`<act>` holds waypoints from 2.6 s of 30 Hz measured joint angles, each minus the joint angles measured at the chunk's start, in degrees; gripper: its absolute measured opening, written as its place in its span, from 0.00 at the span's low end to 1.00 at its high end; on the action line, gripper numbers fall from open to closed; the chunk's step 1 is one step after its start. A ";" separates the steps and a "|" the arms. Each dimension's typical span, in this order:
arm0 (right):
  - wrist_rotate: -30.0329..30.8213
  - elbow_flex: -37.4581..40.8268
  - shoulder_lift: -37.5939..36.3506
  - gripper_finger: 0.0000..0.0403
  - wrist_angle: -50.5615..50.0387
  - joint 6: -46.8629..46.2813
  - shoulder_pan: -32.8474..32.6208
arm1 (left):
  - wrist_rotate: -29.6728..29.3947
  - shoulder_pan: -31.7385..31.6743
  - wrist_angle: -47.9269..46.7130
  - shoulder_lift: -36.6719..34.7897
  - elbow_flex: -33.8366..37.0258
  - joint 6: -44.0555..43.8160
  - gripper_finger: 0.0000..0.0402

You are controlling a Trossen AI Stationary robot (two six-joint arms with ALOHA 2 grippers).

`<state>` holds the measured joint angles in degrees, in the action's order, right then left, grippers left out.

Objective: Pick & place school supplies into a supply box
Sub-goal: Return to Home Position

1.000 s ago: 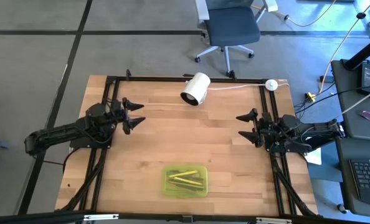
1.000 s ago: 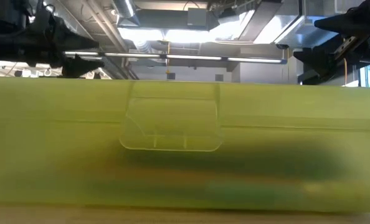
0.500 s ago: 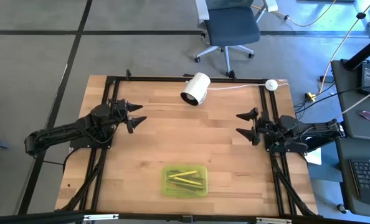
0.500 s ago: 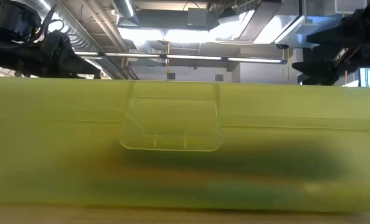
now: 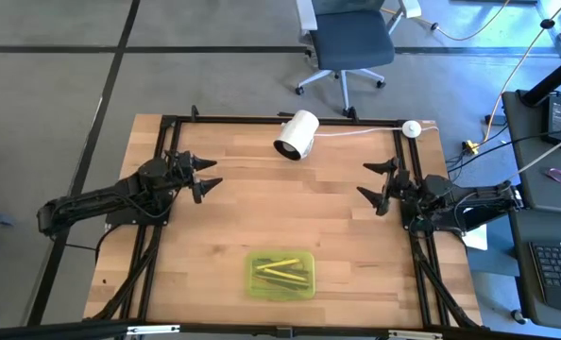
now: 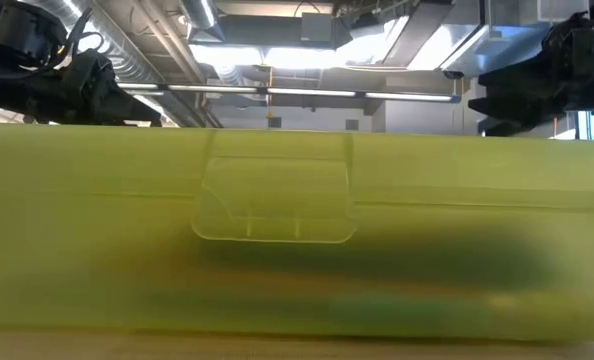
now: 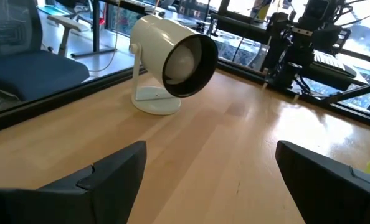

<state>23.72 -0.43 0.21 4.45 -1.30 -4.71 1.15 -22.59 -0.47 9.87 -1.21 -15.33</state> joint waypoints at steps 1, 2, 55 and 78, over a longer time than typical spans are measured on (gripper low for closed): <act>-0.06 0.00 0.00 0.98 0.02 1.33 0.00 | -0.02 0.00 0.01 0.00 0.00 0.00 0.87; -0.19 0.00 0.00 0.98 0.00 2.97 0.00 | -0.04 0.00 0.02 0.00 0.00 0.00 0.87; -0.85 0.00 0.04 0.98 -0.04 6.30 0.00 | -0.09 0.00 0.09 0.02 0.00 0.02 0.87; -0.85 0.00 0.04 0.98 -0.04 6.32 0.00 | -0.09 -0.01 0.09 0.02 0.00 0.02 0.87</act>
